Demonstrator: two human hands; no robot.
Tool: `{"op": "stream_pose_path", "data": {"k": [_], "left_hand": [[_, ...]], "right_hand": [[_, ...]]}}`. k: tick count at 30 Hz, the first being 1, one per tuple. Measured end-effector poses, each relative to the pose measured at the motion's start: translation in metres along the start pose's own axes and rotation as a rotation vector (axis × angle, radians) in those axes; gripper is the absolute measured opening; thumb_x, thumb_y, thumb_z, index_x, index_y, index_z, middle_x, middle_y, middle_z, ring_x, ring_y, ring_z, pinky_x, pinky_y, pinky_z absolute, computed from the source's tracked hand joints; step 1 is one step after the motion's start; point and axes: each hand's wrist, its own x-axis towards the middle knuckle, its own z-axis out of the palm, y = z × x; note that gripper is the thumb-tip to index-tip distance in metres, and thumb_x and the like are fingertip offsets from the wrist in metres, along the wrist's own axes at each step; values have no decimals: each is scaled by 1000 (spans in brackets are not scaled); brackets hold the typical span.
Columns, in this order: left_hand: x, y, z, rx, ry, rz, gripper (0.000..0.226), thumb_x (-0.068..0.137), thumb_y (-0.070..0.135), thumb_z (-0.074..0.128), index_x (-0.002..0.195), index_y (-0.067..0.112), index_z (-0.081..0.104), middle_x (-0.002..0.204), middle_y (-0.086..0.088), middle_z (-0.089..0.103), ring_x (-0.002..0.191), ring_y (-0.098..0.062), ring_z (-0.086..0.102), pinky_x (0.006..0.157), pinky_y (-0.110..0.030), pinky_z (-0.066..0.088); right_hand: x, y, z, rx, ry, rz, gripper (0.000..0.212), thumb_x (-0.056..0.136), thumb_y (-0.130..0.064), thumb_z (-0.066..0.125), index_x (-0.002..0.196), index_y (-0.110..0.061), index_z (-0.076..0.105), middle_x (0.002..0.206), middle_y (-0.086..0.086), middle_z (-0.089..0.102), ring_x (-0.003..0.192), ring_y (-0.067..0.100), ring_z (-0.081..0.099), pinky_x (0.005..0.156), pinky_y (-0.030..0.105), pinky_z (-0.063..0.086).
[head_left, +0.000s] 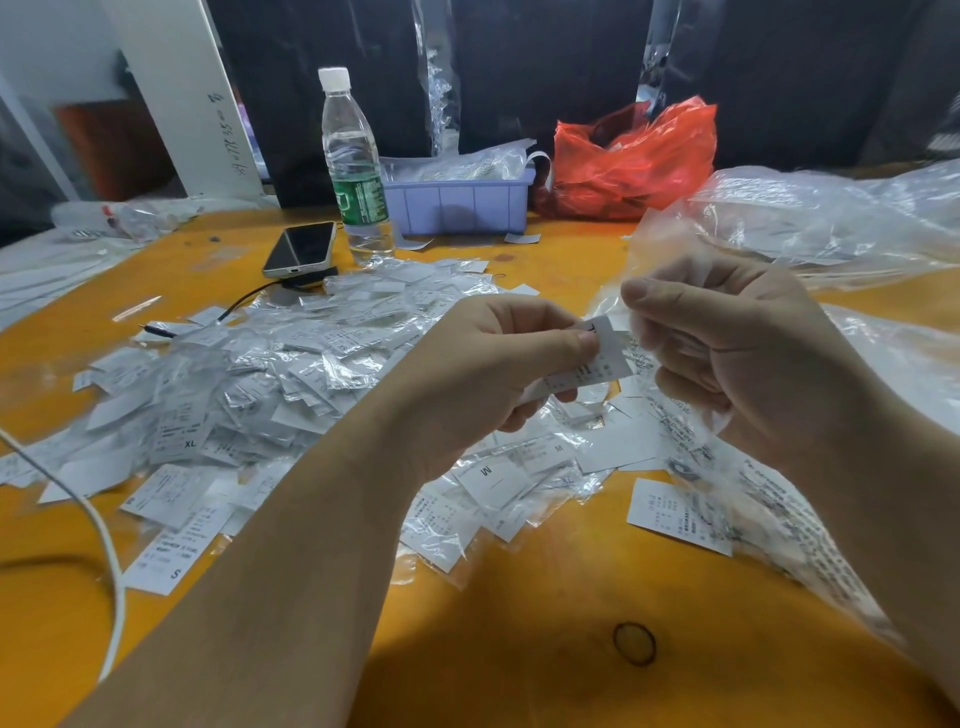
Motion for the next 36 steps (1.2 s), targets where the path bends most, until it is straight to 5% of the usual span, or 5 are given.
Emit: {"op": "stream_pose_path", "data": {"k": [7,23,36], "left_hand": [[-1,-1,0,41,-38,-13,14,89,21,66,78,21,76,70,-5,65,67,-23,43,44,-17,34],[-1,2,1,9,-4,-35,15,90,15,64,77,15,71,67,-7,62,69,-26,40,44,-19,31],[1,-2,1,-46,67,-29,9,92,15,62,87,8,66,56,2,56,50,-11,40,42,-17,30]], "right_hand": [[0,-3,0,-11,42,15,19,78,-19,68,68,-8,56,42,-6,48,32,5,22,35,12,19],[-2,-4,3,-44,55,-5,21,75,-16,71,73,-6,53,42,-5,42,34,7,23,35,14,21],[-3,-3,3,-99,-52,27,11,74,-14,68,79,-6,63,43,-8,45,35,5,22,36,15,19]]}}
